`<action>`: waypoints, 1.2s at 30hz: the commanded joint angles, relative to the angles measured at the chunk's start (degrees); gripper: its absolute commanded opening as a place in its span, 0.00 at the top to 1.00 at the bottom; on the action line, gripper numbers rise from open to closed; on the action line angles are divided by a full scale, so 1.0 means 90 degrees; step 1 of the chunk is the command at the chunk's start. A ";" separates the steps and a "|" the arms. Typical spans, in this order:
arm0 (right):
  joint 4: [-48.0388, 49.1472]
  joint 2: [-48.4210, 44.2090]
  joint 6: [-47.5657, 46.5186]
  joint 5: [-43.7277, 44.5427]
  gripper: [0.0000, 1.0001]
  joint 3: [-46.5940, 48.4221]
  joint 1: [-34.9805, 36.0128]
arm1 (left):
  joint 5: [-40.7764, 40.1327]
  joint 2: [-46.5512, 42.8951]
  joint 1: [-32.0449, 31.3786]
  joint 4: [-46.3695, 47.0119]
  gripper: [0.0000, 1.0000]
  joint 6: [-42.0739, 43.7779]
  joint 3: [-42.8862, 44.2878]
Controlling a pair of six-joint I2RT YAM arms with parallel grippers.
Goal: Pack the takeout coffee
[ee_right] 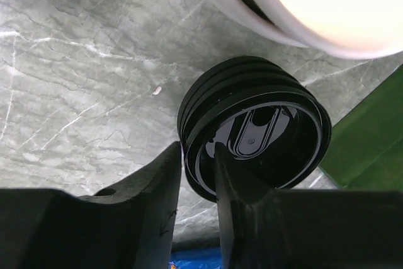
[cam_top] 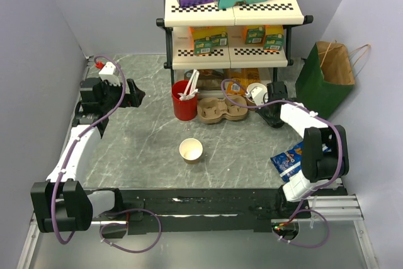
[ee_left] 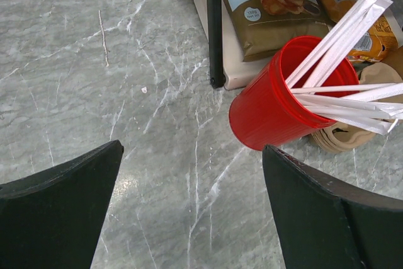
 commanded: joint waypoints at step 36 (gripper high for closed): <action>-0.4058 -0.2497 -0.0222 -0.6166 0.91 0.2470 0.0787 | 0.1416 -0.1450 -0.2327 -0.0863 0.00 0.4596 0.0065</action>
